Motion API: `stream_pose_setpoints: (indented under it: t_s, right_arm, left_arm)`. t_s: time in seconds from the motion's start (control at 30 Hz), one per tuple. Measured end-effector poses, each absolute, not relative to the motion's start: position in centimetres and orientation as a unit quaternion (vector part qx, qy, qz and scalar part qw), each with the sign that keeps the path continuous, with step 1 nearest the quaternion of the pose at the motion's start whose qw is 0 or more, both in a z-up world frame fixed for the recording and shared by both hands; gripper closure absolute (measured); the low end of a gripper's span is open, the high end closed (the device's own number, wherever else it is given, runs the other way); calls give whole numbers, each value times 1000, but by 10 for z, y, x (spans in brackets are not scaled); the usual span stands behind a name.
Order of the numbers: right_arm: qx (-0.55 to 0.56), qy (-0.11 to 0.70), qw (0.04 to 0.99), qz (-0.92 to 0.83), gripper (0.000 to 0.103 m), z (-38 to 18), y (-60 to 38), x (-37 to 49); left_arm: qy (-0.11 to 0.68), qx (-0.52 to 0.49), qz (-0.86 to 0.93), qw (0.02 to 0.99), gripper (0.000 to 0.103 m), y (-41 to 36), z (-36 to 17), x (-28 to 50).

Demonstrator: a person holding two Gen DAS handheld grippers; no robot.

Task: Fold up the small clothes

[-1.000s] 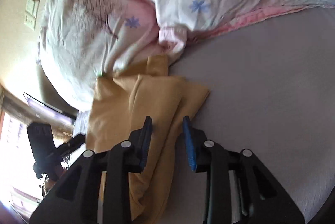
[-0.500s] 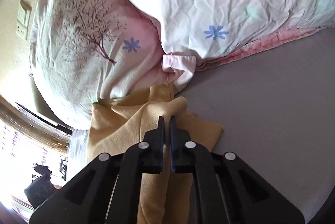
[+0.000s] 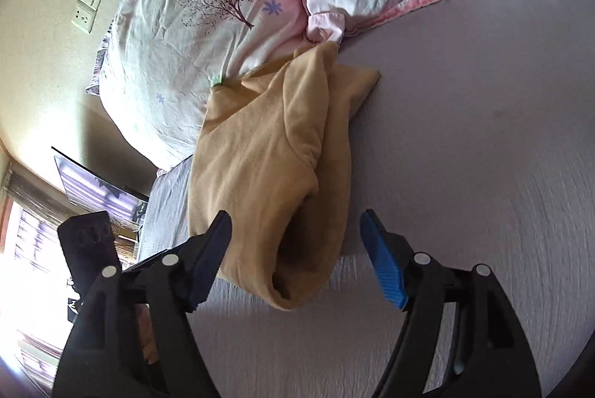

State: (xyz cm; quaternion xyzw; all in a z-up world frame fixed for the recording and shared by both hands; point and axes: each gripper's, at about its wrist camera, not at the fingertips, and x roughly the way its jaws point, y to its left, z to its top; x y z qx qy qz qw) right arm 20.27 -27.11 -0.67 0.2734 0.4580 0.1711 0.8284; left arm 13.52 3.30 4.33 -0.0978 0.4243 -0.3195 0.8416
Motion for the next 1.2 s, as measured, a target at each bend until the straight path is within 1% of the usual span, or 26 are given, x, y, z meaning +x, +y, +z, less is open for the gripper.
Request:
stream_pose_setpoints:
  t_s: [0.03, 0.1, 0.13, 0.2, 0.23, 0.3, 0.33, 0.4, 0.5, 0.6, 0.67, 0.77, 0.8, 0.83, 0.87, 1.0, 1.07, 1.1, 1.13, 1.2]
  right_arm:
    - [246, 465, 837, 151, 48, -10, -266, 204]
    - [187, 490, 845, 106, 49, -21, -254, 208]
    - [184, 485, 849, 102, 50, -19, -252, 206]
    - [198, 450, 864, 110, 50, -1, -257, 202]
    - [200, 420, 878, 112, 45, 15, -260, 203]
    - [185, 380, 900, 109, 34, 43, -260, 219]
    - [172, 374, 905, 107, 34, 52, -256, 233]
    - [137, 384, 905, 121, 34, 61, -241, 268]
    - [84, 413, 894, 151, 40, 62, -210, 322]
    - [29, 465, 867, 178, 46, 49, -175, 369]
    - [-13, 492, 851, 181, 47, 38, -156, 387]
    - [-61, 507, 840, 182, 47, 24, -139, 401]
    - [-71, 511, 838, 179, 61, 20, -136, 405]
    - [-76, 515, 835, 179, 101, 14, -134, 408]
    - [-73, 520, 831, 185, 99, 11, -134, 411]
    - [-26, 492, 854, 170, 99, 19, -153, 415]
    - [-8, 475, 866, 154, 97, 28, -164, 409]
    - [-9, 464, 876, 132, 84, 36, -170, 402]
    - [-5, 452, 884, 116, 57, 45, -179, 393]
    - [33, 419, 899, 122, 26, 64, -199, 357]
  left_arm:
    - [428, -81, -311, 845, 42, 28, 40, 135]
    - [433, -65, -301, 847, 42, 23, 32, 135]
    - [430, -70, -301, 848, 42, 24, 31, 134]
    - [423, -73, -310, 848, 42, 26, 35, 130]
    - [421, -76, -313, 848, 40, 28, 36, 129]
    - [425, -79, -311, 847, 40, 29, 33, 129]
    - [426, -80, -310, 846, 40, 28, 31, 131]
    - [425, -77, -309, 847, 39, 26, 29, 133]
    - [421, -79, -315, 847, 36, 26, 28, 133]
    - [418, -91, -323, 844, 36, 29, 25, 135]
    - [416, -101, -330, 841, 35, 32, 24, 136]
    - [415, -121, -341, 835, 35, 39, 21, 137]
    - [414, -127, -344, 833, 35, 41, 20, 136]
    - [413, -132, -347, 831, 35, 43, 19, 137]
    - [412, -137, -350, 830, 35, 45, 19, 137]
    - [407, -142, -356, 829, 35, 48, 17, 135]
    - [404, -142, -358, 830, 35, 50, 17, 133]
    - [402, -142, -358, 831, 35, 50, 16, 132]
    - [400, -140, -357, 833, 35, 51, 17, 130]
    - [393, -132, -347, 841, 35, 55, 23, 123]
